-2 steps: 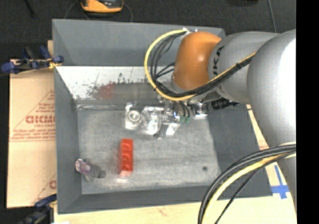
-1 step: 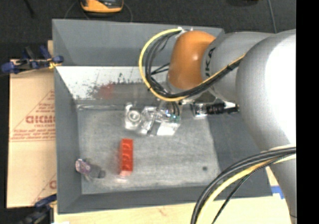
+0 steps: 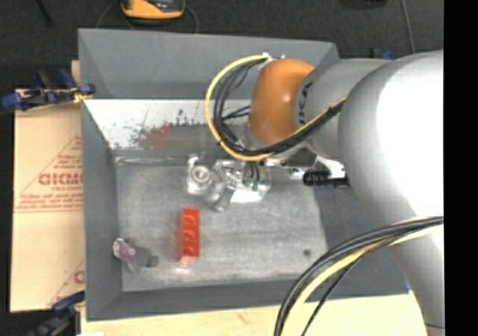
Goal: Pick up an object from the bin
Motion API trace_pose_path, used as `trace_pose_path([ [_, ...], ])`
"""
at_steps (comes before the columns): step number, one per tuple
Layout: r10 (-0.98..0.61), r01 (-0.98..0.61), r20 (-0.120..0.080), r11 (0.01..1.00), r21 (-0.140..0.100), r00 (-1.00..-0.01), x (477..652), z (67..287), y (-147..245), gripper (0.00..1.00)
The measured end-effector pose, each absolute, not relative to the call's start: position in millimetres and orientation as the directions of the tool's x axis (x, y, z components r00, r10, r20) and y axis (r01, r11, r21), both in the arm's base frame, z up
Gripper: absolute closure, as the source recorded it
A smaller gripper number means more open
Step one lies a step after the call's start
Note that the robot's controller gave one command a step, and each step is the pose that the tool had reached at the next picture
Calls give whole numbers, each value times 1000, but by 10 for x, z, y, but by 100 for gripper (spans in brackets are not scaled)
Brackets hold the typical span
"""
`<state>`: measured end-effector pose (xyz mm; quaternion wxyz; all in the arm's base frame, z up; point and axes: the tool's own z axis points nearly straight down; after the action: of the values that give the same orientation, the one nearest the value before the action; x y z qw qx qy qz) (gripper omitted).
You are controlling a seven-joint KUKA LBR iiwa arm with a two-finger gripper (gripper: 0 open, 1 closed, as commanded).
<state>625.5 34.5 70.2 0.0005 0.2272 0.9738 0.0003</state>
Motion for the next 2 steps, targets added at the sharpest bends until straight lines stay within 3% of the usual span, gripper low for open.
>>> trace_pose_path([
  [1,438,438,-5,899,-1,-899,6268,712,328,0],
  [2,435,435,-4,901,-1,-901,6265,707,332,100],
])
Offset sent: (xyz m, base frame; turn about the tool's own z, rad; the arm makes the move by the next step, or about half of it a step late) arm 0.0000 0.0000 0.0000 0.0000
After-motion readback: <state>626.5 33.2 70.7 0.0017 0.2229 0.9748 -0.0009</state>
